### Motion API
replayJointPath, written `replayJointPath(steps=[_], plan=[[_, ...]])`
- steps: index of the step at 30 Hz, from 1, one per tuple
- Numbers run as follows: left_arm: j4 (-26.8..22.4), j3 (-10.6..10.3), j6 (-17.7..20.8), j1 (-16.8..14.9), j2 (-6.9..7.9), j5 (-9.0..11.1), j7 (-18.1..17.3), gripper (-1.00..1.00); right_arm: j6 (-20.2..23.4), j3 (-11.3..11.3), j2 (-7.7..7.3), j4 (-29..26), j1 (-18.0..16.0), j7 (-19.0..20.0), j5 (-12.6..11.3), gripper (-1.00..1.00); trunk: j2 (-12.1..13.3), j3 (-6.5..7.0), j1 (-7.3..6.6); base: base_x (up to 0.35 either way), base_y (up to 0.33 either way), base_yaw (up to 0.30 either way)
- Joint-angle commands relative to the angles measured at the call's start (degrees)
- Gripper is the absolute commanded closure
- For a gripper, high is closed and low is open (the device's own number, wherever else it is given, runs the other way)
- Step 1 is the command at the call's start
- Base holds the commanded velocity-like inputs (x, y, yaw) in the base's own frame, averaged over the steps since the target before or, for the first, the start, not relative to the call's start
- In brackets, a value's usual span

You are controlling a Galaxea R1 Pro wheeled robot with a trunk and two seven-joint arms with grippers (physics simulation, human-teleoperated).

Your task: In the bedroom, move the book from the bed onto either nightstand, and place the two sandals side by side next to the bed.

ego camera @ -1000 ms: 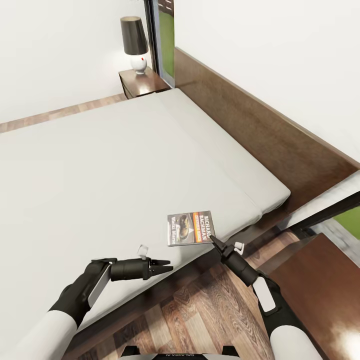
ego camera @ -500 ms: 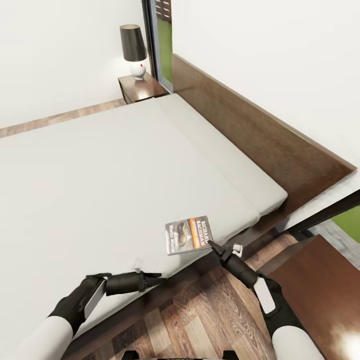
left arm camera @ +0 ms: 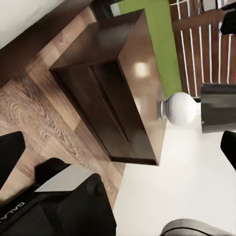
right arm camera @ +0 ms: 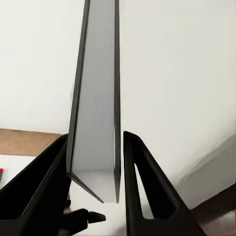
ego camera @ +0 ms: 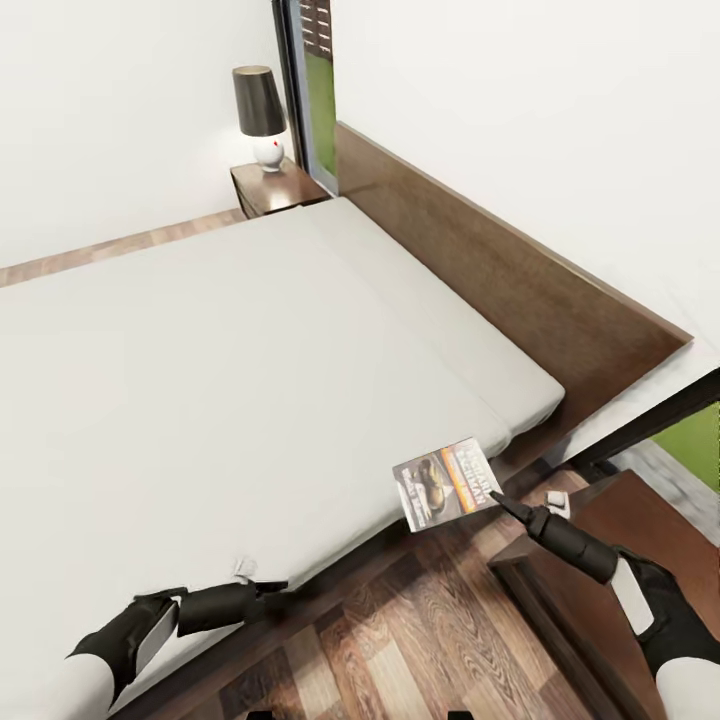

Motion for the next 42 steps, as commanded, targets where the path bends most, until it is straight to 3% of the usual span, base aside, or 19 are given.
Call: replayJointPath(steps=[1,5,8,9,12,18,20,23,28,33,35,37,42], plan=[[0.8,-0.4,-0.1,0.0,0.04,0.6,-0.1,-1.00,0.4,0.0,-0.10,0.1,0.0,0.5,-0.1,1.00,0.0,0.06,0.00,0.000,0.000,-0.039],[6.5,-0.5,-2.3,0.0,-0.03,0.6,-0.4,-1.00,0.4,0.0,-0.24,2.9,0.1,1.0,0.0,1.00,0.0,0.43,0.00,0.000,0.000,-0.014],[13.2,-0.5,-8.7,0.0,-0.01,0.6,-4.6,-1.00,0.0,0.0,-0.26,8.8,0.2,1.1,1.3,1.00,0.0,0.71,0.00,0.000,0.000,-0.003],[16.4,-0.5,-12.2,0.1,0.00,0.5,-7.6,-1.00,-0.1,0.0,-0.26,10.8,0.2,1.1,2.5,1.00,0.0,0.80,0.00,0.000,0.000,0.000],[18.9,-0.5,-15.8,0.1,-0.03,0.7,-10.5,-1.00,-0.1,0.0,-0.26,12.5,0.2,1.1,5.3,1.00,0.0,1.08,0.00,0.000,0.000,0.000],[19.7,-0.4,-17.1,0.2,0.00,0.8,-11.2,-1.00,-2.8,0.0,-0.08,17.5,0.2,0.9,14.4,1.00,0.0,1.63,0.00,0.000,0.000,0.000],[19.5,-0.2,-16.9,0.3,-0.04,0.7,-11.5,-1.00,-7.8,0.0,-0.03,21.9,0.2,0.9,16.8,1.00,0.0,1.82,0.00,0.000,0.000,-0.004],[19.0,-0.1,-16.0,0.2,-0.18,0.7,-11.6,-1.00,-11.6,0.0,0.06,24.0,0.2,0.9,17.7,1.00,0.0,2.09,0.00,0.000,0.000,-0.006],[11.5,-0.4,-8.6,0.1,-1.41,0.6,-11.5,-1.00,-13.8,0.0,0.31,26.2,0.2,0.9,18.3,1.00,0.0,2.56,0.00,0.000,0.000,-0.007],[9.7,-0.5,-7.2,0.1,-3.78,0.4,-10.8,-1.00,-16.0,0.0,0.13,29.2,0.2,0.9,18.3,1.00,0.0,3.02,0.00,0.000,0.000,-0.057],[10.2,-0.5,-7.2,0.3,-3.05,0.5,-10.8,-1.00,-16.8,-0.1,-0.08,29.8,0.2,1.1,18.3,1.00,0.0,3.20,0.00,0.000,0.000,-0.079],[14.3,-0.7,-9.6,1.3,-1.93,0.5,-10.9,-1.00,-17.0,-0.1,-0.22,30.1,0.2,1.1,18.3,1.00,0.0,3.39,0.00,0.000,0.000,-0.091],[16.6,-0.8,-12.8,2.2,-1.59,0.5,-11.7,-1.00,-17.1,-0.1,-0.25,30.2,0.2,1.0,18.3,1.00,0.0,3.85,0.00,0.000,0.000,-0.095]])
